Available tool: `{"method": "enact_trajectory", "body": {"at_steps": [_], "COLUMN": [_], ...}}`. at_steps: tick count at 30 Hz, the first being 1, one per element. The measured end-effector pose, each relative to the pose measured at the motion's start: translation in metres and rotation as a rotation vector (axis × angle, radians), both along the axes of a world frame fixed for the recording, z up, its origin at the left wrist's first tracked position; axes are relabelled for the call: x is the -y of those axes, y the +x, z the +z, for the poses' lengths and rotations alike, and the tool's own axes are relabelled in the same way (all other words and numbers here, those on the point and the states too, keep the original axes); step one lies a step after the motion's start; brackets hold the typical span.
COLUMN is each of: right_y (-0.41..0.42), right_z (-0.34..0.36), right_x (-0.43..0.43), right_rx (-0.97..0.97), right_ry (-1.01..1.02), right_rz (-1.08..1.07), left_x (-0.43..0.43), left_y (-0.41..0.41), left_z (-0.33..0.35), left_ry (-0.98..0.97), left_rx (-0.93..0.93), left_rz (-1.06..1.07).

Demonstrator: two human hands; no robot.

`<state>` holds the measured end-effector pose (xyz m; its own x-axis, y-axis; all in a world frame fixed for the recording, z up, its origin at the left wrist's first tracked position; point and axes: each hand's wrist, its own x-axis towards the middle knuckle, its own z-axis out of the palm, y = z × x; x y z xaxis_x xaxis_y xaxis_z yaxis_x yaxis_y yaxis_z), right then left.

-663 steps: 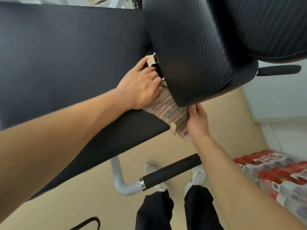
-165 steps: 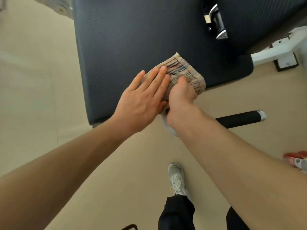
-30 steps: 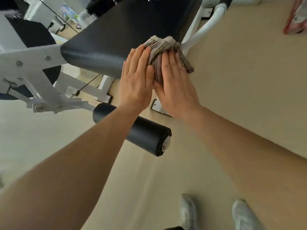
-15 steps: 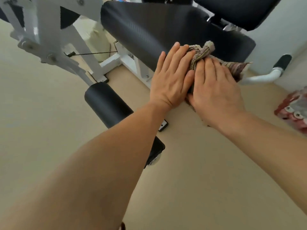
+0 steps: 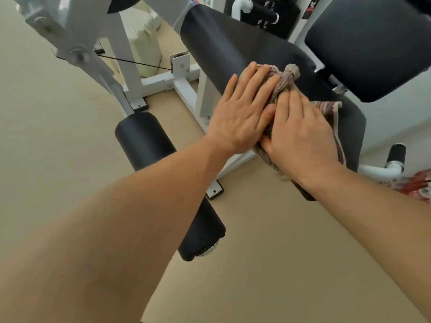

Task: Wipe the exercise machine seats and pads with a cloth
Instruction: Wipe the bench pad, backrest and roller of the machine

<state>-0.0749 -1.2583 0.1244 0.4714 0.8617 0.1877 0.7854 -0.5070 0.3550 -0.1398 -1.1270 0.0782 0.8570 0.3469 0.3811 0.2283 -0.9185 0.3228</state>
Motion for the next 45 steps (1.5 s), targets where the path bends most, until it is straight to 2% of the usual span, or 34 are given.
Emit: {"method": "enact_trajectory", "body": {"at_steps": [3,6,10,17,29,33,37,42,45], "right_y": [-0.007,-0.005,0.005,0.022,0.040,0.023,-0.004,-0.023,-0.023], "right_z": [0.002,0.000,-0.005,-0.013,-0.011,-0.017,-0.017,-0.013,-0.016], "right_x": [0.032,0.027,-0.032,-0.133,-0.226,-0.190,-0.103,0.015,0.037], "right_rx": [0.028,0.062,0.071,0.018,-0.083,-0.011,0.051,0.056,0.084], "right_ry": [-0.066,-0.108,-0.119,0.021,0.102,0.140,0.116,0.056,0.070], "right_rz": [-0.015,-0.033,-0.002,0.009,-0.007,-0.051,-0.060,-0.080,-0.108], "left_x": [0.032,0.019,-0.038,-0.134,-0.210,-0.172,-0.080,0.038,0.064], "left_y": [-0.005,-0.003,0.003,0.011,0.032,0.034,0.016,-0.006,0.000], "left_z": [-0.010,-0.013,-0.016,-0.005,0.014,0.012,-0.013,-0.023,-0.023], "left_ry": [-0.040,-0.002,0.017,0.008,-0.116,-0.303,-0.450,-0.544,-0.620], "left_rx": [0.054,0.038,0.012,-0.085,-0.127,-0.017,0.123,0.169,0.240], "left_rz": [-0.049,-0.094,-0.081,-0.023,0.093,0.145,0.126,0.042,0.089]}}
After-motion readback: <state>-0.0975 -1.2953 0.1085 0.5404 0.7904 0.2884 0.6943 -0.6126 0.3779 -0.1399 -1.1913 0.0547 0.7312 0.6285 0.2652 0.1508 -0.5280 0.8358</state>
